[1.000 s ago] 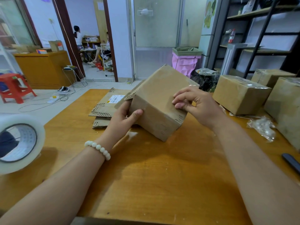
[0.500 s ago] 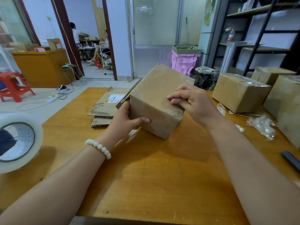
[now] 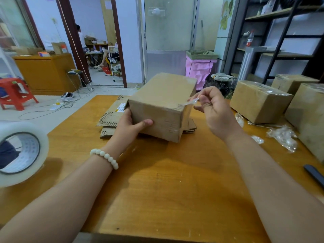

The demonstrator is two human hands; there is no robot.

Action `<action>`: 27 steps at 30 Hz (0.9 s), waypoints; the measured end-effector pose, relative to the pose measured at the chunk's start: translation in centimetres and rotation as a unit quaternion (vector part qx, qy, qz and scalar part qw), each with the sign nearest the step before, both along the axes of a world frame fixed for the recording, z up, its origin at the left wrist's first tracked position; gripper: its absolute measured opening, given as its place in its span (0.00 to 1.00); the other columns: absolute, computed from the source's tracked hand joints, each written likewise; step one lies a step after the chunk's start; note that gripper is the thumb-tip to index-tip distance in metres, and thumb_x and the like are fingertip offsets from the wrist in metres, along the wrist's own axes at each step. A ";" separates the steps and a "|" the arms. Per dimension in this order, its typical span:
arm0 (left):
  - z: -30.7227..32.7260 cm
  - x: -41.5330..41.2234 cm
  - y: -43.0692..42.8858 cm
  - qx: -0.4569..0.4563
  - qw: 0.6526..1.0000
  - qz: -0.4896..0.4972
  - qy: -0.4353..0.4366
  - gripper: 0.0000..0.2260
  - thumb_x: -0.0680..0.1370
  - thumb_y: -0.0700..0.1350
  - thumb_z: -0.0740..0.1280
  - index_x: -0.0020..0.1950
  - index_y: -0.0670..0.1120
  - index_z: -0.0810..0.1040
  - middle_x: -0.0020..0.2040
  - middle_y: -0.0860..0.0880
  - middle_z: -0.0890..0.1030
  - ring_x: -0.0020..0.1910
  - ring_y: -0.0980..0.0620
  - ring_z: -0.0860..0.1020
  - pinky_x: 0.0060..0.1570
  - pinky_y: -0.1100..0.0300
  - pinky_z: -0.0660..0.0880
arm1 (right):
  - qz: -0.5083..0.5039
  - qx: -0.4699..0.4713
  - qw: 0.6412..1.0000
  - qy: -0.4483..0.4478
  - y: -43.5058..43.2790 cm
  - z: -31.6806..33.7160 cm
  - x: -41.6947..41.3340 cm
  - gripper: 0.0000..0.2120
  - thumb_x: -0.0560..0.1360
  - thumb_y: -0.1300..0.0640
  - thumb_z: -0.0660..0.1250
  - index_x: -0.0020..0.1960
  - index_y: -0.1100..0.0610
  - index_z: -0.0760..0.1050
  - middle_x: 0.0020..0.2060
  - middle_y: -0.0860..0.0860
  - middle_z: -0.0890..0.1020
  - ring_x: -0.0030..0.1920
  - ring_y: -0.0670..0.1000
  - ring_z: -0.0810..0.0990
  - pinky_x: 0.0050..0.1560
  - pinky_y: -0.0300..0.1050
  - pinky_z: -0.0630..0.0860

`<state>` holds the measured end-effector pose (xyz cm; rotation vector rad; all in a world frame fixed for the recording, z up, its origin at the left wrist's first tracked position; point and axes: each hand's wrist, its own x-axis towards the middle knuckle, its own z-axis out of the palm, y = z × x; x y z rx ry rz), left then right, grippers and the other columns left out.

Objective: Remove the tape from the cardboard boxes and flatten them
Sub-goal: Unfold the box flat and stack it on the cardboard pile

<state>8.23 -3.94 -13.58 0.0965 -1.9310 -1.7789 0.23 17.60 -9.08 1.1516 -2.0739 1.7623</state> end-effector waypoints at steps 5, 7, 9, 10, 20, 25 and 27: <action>-0.2 0.0 -0.4 0.013 1.000 0.010 0.001 0.29 0.64 0.49 0.73 0.63 0.49 0.68 0.59 0.52 0.77 0.59 0.55 0.76 0.56 0.59 0.76 | 0.051 -0.018 0.997 -0.057 -0.1 -0.2 1.4 0.08 0.77 0.58 0.65 0.49 0.53 0.65 0.43 0.51 0.72 0.47 0.47 0.74 0.53 0.45 0.76; -0.3 0.0 -0.4 0.016 1.000 0.011 0.002 0.29 0.64 0.48 0.73 0.63 0.49 0.68 0.59 0.52 0.77 0.59 0.55 0.76 0.57 0.59 0.76 | 0.023 0.026 0.999 -0.040 -0.5 -0.6 1.3 0.18 0.71 0.55 0.71 0.52 0.53 0.62 0.42 0.49 0.70 0.45 0.45 0.72 0.49 0.41 0.75; -0.3 -0.1 -0.4 0.023 1.000 0.013 0.006 0.29 0.64 0.48 0.73 0.63 0.50 0.68 0.59 0.52 0.77 0.59 0.55 0.76 0.58 0.58 0.76 | -0.016 0.063 0.998 -0.014 -0.9 -1.2 0.9 0.23 0.69 0.56 0.74 0.53 0.55 0.61 0.40 0.49 0.68 0.41 0.46 0.70 0.45 0.42 0.74; -0.4 -0.2 -0.4 0.023 1.000 0.013 0.006 0.29 0.64 0.49 0.73 0.63 0.50 0.68 0.59 0.52 0.77 0.59 0.54 0.76 0.58 0.57 0.75 | -0.028 0.073 0.997 0.000 -1.0 -1.5 0.7 0.23 0.69 0.57 0.74 0.53 0.55 0.62 0.37 0.48 0.67 0.38 0.45 0.68 0.42 0.41 0.72; -0.6 -0.5 -0.7 0.040 0.999 0.022 0.006 0.23 0.65 0.48 0.76 0.56 0.54 0.71 0.56 0.54 0.79 0.56 0.57 0.77 0.58 0.57 0.75 | -0.143 0.044 0.957 0.248 -1.7 -2.9 -0.6 0.17 0.68 0.46 0.70 0.39 0.61 0.81 0.41 0.49 0.70 0.47 0.47 0.65 0.56 0.26 0.60; -0.4 -0.5 -0.2 0.043 0.998 0.049 0.027 0.18 0.71 0.43 0.73 0.55 0.55 0.71 0.54 0.56 0.78 0.52 0.62 0.78 0.54 0.62 0.75 | -0.178 0.063 0.951 0.246 -1.9 -3.0 -0.2 0.17 0.71 0.49 0.70 0.53 0.60 0.80 0.57 0.62 0.73 0.58 0.47 0.67 0.62 0.29 0.61; -0.3 -0.4 -0.4 0.034 0.997 0.064 0.031 0.18 0.73 0.42 0.72 0.56 0.55 0.70 0.55 0.56 0.77 0.53 0.61 0.77 0.55 0.60 0.76 | -0.163 0.075 0.966 0.185 -2.1 -3.2 0.5 0.28 0.73 0.53 0.71 0.70 0.58 0.68 0.64 0.60 0.70 0.57 0.43 0.69 0.57 0.35 0.69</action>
